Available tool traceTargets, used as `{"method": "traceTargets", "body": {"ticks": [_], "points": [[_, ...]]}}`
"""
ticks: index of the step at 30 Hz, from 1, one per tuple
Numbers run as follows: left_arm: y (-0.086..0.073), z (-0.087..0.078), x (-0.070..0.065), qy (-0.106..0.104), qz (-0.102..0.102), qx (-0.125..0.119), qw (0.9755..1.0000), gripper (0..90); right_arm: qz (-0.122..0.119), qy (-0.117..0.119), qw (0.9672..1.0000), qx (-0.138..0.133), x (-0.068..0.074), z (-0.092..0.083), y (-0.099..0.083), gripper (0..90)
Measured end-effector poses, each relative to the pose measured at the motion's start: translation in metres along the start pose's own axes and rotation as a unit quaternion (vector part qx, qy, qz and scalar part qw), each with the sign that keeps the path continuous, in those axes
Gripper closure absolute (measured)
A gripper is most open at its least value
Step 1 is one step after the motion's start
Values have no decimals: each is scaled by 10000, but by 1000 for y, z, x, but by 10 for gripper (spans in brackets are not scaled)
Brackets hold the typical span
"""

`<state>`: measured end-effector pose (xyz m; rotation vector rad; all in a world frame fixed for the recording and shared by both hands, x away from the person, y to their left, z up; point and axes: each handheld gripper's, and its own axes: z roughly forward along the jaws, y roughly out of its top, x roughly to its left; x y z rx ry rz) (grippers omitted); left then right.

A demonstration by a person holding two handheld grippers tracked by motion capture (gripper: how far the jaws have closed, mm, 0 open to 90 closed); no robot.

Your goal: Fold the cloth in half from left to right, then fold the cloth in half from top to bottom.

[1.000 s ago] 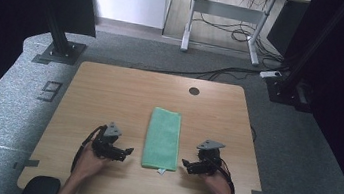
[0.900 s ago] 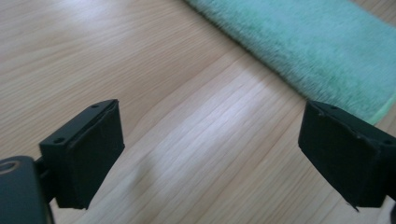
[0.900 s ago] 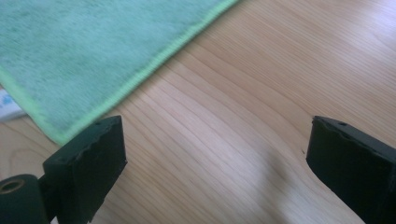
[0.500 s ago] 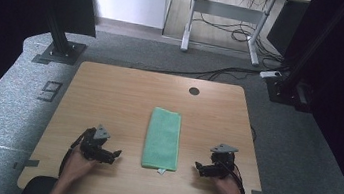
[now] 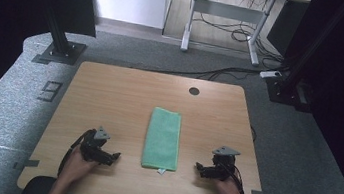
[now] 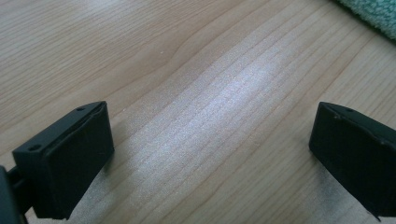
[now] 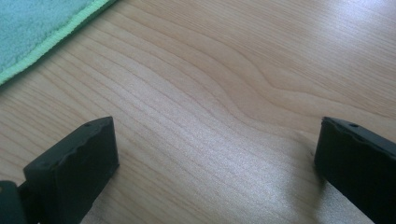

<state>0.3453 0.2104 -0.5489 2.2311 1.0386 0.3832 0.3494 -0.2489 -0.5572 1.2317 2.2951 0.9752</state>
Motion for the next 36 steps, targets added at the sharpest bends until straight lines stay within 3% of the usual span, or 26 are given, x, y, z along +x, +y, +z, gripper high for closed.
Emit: {"method": "traceTargets", "body": {"ticks": [36], "points": [[1, 0, -1, 44, -55, -2, 10000, 0, -26, 43, 10000, -1, -1, 0, 0, 0]]}}
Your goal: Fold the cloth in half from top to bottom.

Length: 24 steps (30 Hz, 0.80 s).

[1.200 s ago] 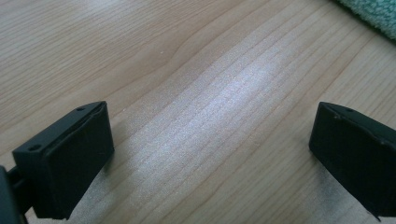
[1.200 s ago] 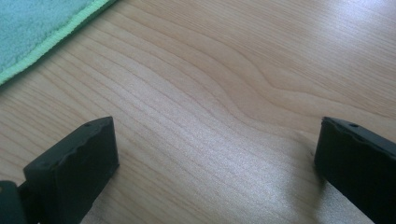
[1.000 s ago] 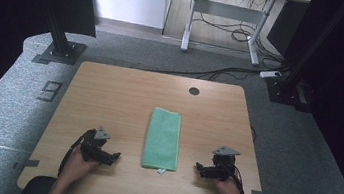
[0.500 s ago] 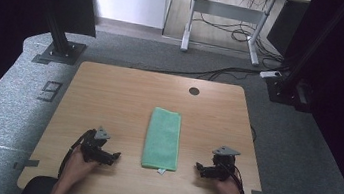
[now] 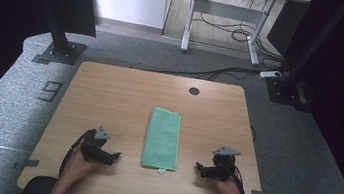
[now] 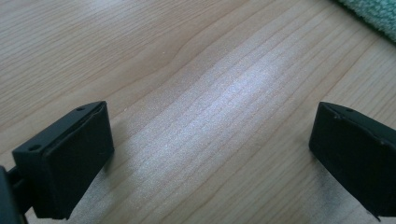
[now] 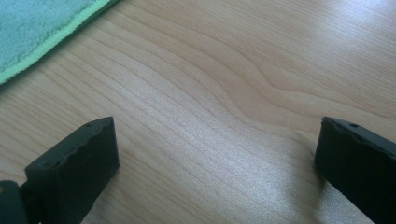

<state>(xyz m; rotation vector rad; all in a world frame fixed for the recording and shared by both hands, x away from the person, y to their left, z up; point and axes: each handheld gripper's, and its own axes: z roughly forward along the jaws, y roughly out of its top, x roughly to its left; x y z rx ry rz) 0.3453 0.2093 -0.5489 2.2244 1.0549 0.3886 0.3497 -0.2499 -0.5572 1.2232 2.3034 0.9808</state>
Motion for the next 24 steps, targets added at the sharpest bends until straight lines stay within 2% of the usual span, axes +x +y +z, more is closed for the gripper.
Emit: {"method": "traceTargets", "body": {"ticks": [16, 20, 24], "points": [[6, 2, 0, 31, -51, 66, 10000, 3, 69, 75, 9999, 19, -1, -2, 2, 17], [8, 2, -2, -17, 11, 144, 9999, 8, 73, 76, 9999, -50, -2, -5, 6, 21], [14, -1, -3, -40, 21, 60, 10000, 8, 80, 94, 9999, -105, -3, -7, 10, 24]]}}
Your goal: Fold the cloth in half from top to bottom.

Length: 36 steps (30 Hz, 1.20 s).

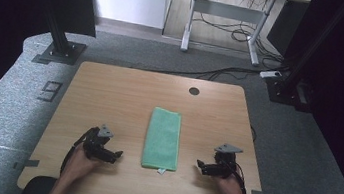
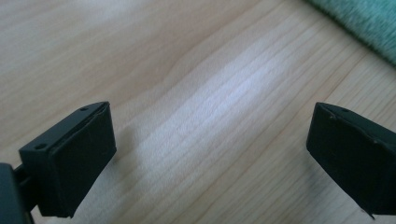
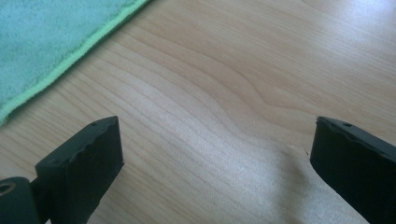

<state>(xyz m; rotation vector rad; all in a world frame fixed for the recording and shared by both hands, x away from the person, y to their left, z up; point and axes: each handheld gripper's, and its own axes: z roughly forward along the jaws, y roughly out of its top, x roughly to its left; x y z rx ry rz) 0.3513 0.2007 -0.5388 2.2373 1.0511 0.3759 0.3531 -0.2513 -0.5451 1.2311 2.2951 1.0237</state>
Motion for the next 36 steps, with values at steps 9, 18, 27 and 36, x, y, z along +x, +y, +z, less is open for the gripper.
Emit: {"method": "traceTargets", "body": {"ticks": [9, 18, 27, 36], "points": [[20, -4, -2, -23, 114, -183, 9998, 8, -66, 79, 9999, 0, 3, 3, 7, 24], [49, 7, -8, -69, 178, -324, 9993, 9, -114, 110, 9999, 54, 7, 6, 10, 48], [77, 30, -24, -150, 310, -326, 9989, 8, -127, 144, 9998, 55, 9, 6, 10, 62], [91, 58, -36, -185, 387, -153, 9990, 9, -153, 152, 9997, 95, 10, 9, 9, 74]]}}
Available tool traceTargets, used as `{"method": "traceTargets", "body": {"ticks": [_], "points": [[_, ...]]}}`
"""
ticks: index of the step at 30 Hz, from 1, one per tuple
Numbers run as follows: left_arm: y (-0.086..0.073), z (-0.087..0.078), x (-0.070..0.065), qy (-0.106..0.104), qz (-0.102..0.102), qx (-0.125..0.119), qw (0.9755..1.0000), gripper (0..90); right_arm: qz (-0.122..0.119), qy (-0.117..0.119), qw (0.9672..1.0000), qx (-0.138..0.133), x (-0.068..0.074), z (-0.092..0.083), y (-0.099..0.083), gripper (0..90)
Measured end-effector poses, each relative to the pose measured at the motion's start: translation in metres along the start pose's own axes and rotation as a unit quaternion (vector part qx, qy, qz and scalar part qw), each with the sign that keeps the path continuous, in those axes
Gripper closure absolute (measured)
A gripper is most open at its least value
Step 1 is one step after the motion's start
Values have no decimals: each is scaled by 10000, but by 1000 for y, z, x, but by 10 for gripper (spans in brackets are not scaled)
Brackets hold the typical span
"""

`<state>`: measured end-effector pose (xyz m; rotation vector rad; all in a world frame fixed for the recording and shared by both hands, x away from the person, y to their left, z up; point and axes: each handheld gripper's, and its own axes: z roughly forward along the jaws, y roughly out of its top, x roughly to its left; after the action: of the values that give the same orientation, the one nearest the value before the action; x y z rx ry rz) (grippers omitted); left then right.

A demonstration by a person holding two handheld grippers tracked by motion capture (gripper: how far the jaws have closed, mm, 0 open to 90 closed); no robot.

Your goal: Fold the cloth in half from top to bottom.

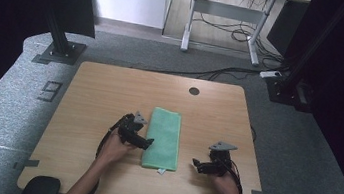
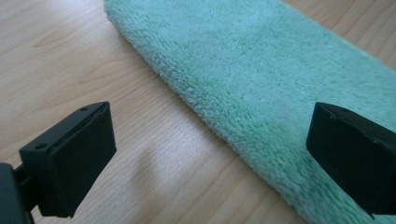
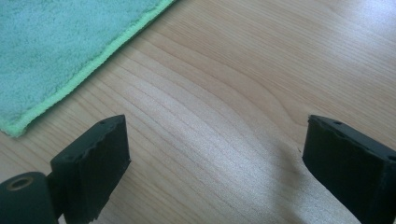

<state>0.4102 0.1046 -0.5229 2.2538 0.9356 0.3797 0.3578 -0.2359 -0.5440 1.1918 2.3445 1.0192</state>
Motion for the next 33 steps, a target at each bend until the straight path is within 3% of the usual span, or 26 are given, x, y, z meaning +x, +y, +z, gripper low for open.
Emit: {"method": "traceTargets", "body": {"ticks": [5, 8, 10, 20, 24, 33], "points": [[-4, 13, 1, 136, -19, 151, 9998, 10, 2, -45, 10000, -1, 0, 0, -2, 83], [-10, 17, -1, 197, 97, 283, 9994, 12, -2, -105, 9999, 37, 0, 1, -4, 87], [-13, 16, 0, 149, -28, 219, 9996, 20, -26, -151, 9998, 85, 0, 3, -6, 88], [-33, 1, 0, 12, -178, 129, 9998, 31, 54, -205, 9998, 11, -1, 5, -11, 41], [-41, -6, 0, -14, -154, 159, 9998, 31, 43, -230, 9997, 2, 0, 6, -12, 0], [-59, -24, 1, -73, -117, 247, 9996, 33, 80, -267, 9996, 13, 1, 6, -12, 0]]}}
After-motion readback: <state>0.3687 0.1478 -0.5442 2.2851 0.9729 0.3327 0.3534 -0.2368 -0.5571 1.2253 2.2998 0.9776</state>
